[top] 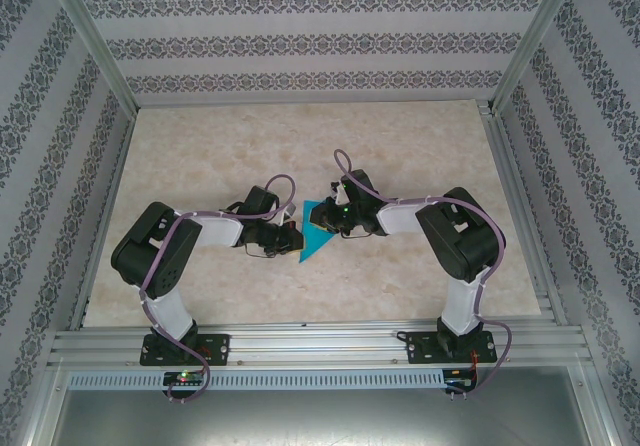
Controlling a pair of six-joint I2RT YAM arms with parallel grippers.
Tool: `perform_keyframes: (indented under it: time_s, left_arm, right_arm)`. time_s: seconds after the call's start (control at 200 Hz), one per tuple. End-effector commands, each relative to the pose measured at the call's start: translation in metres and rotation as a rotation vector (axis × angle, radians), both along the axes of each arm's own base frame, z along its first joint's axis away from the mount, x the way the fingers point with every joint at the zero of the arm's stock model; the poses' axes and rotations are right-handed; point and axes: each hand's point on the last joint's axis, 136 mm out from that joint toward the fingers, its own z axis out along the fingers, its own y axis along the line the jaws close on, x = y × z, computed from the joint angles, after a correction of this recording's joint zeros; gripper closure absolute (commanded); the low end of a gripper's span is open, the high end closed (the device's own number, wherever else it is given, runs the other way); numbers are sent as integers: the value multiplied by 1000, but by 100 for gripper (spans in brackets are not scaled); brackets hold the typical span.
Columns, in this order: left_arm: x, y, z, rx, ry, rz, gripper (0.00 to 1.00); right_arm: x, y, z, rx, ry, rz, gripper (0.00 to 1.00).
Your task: Fold a paper plane with a square sheet of paper (pick it up from the middle)
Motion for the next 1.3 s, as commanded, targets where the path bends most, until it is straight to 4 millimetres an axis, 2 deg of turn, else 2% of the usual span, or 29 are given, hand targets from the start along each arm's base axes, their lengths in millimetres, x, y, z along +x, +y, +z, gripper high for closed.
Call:
perform_keyframes:
  time_s: [0.0,0.26,0.45,0.565,0.834,1.294]
  left_arm:
    - [-3,14,-16,53,46,58,100]
    - [-4,16,-22,68,75,65,100]
    - [-3,10,-17,47,59,27,100]
    - [-1,8,-14,45,45,3,100]
    - [-4,9,-18,50,69,10,100]
    - [-10,11,-26,56,112,16,100]
  right_arm:
    - [9,3,14,26,-35,-7,82]
    - [9,1,28,44,-56,4,82]
    - [1,17,31,71,-50,60,83]
    - [-1,21,25,60,-37,58,83]
    - [9,10,2,12,-13,7,83]
    - [9,2,-16,-8,19,4,83]
